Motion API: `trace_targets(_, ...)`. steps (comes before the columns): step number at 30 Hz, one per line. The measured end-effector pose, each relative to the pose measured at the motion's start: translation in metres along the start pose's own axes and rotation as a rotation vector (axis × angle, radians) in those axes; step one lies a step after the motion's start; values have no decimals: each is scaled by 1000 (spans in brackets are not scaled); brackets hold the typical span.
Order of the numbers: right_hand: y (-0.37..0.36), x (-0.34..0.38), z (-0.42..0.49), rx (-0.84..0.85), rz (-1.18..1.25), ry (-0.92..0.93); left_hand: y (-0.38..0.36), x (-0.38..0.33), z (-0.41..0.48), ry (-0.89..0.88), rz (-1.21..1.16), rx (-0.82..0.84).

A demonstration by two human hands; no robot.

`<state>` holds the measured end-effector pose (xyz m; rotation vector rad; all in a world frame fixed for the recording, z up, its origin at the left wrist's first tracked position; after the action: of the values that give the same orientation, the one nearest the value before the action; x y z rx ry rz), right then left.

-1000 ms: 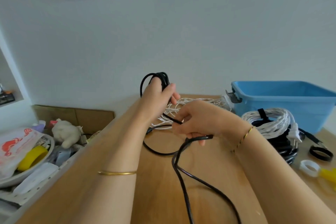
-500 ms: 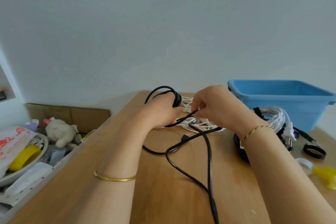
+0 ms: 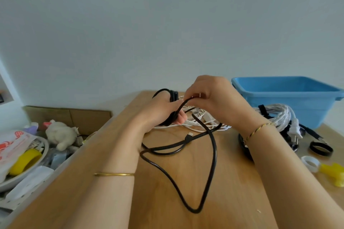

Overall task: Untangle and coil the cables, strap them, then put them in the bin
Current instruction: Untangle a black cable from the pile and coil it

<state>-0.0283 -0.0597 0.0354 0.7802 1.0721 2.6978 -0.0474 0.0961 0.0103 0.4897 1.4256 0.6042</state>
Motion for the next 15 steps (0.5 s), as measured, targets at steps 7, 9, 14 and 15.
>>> trace_targets(7, 1, -17, -5, -211, 18, 1, 11, 2, -12, -154, -139, 220)
trace_targets(9, -1, -17, -5, -221, 14, 19, 12, 4, -15, -188, -239, 318)
trace_targets(14, -7, -18, -6, -153, -16, 18, 10, 3, -17, -223, -394, 394)
trace_targets(15, -8, -19, -7, -134, -38, -4, 9, 3, -17, -209, -436, 401)
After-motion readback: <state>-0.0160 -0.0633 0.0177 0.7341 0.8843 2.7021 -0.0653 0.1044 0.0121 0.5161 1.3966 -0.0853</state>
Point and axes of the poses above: each hand's wrist, its own z-axis towards the middle knuckle, its own y-axis out of the back of the hand, x = y × z, the point moved 1 cm from there along z, towards the middle knuckle, and after that the axes turned 14 degrees about z, right-handed, at the moved point
